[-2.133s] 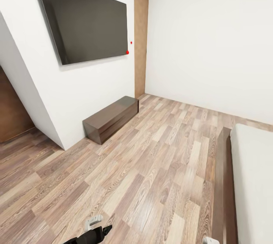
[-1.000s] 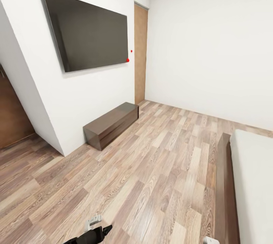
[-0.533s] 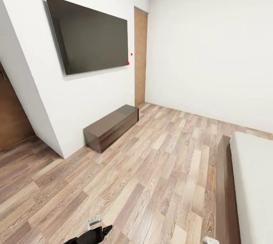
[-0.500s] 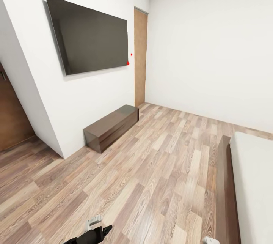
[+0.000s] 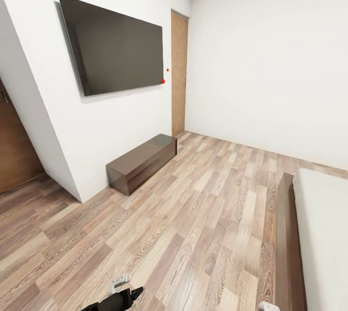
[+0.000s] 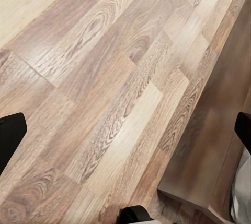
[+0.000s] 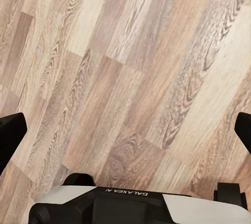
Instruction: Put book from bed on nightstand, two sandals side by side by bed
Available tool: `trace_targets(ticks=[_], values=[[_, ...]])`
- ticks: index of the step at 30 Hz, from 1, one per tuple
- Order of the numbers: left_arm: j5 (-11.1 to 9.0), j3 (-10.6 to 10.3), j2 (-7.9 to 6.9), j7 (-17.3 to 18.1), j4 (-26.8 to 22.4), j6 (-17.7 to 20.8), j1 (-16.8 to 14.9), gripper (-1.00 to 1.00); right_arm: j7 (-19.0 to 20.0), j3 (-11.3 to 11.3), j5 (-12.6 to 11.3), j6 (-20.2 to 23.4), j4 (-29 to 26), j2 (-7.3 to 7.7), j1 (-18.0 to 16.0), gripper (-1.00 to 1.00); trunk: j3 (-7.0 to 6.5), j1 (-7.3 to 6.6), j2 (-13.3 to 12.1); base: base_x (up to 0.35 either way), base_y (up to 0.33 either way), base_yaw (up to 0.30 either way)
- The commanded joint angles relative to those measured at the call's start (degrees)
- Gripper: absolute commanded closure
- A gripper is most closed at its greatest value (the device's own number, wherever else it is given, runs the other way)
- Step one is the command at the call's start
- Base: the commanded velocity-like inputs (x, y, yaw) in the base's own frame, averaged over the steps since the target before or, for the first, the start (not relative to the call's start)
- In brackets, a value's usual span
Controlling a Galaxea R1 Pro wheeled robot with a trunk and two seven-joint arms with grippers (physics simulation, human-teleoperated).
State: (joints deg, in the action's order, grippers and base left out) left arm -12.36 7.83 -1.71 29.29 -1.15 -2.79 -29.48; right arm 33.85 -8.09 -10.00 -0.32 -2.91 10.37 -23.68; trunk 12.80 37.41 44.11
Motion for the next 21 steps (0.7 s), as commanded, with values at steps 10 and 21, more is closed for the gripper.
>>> trace_targets(ticks=[10,21], values=[[0.21,0.41,-0.04,0.25,0.1,-0.11,-0.06,-1.0,-0.15,-0.44,0.15,-0.03,0.1,0.0,-0.05,-1.0,0.05,0.01,0.06,0.001,0.0,0.0],[0.23,0.43,-0.05,0.24,0.1,-0.11,-0.06,-1.0,-0.13,-0.44,0.0,-0.03,0.1,0.0,-0.05,-1.0,0.05,0.01,0.06,0.247,0.0,0.0]])
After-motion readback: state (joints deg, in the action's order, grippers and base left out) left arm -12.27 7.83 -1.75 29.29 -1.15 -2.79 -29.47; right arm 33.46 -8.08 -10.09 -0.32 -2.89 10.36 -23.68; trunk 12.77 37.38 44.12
